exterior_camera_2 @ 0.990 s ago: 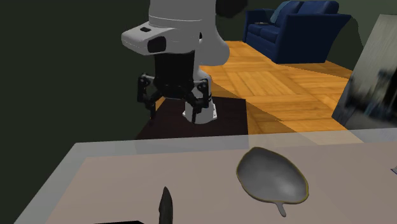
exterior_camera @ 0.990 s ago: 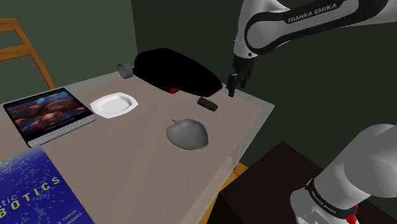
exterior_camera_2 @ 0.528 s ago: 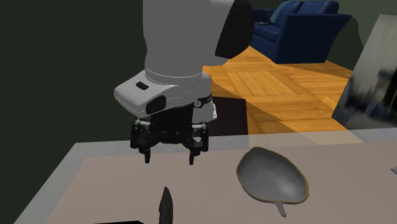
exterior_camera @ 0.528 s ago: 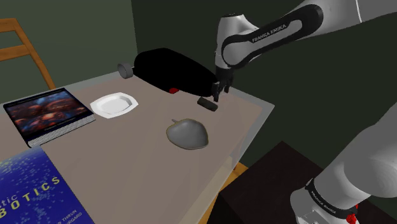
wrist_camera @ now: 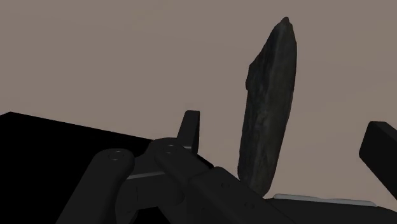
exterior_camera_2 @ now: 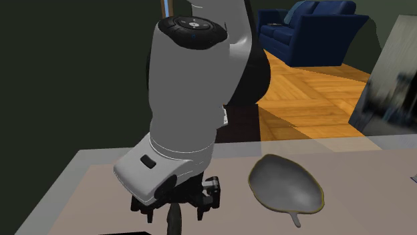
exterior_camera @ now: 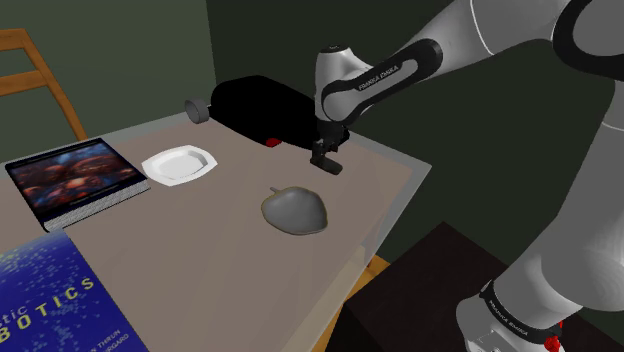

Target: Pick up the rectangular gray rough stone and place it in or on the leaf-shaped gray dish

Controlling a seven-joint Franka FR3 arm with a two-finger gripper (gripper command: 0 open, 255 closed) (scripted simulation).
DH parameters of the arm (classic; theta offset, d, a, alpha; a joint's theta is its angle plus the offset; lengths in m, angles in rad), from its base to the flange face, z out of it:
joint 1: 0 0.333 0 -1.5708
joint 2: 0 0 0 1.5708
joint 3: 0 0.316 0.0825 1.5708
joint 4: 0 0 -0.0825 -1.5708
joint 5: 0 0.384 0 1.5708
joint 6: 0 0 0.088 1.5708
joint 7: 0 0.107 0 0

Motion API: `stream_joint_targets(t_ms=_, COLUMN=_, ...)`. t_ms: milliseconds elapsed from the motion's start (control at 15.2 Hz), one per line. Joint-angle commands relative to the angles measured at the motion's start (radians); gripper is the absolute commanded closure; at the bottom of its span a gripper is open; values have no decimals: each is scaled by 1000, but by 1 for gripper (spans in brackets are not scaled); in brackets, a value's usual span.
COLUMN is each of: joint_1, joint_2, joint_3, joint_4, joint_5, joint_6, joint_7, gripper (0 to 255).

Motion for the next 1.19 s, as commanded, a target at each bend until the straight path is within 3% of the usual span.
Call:
stream_joint_targets(t_ms=0, joint_1=-1, joint_2=23, joint_3=-3, joint_4=2, joint_5=-8, joint_6=22, joint_7=1, gripper=0)
stream_joint_targets(t_ms=330, joint_1=-3, joint_2=61, joint_3=-11, joint_4=-12, joint_5=-21, joint_6=73, joint_7=10, gripper=0)
stream_joint_targets(t_ms=858, joint_1=-3, joint_2=61, joint_3=-11, joint_4=-11, joint_5=-21, joint_6=72, joint_7=10, gripper=0)
stream_joint_targets(t_ms=924, joint_1=-3, joint_2=61, joint_3=-11, joint_4=-11, joint_5=-21, joint_6=72, joint_7=10, gripper=255)
stream_joint_targets(t_ms=1122, joint_1=-3, joint_2=61, joint_3=-11, joint_4=-11, joint_5=-21, joint_6=72, joint_7=10, gripper=255)
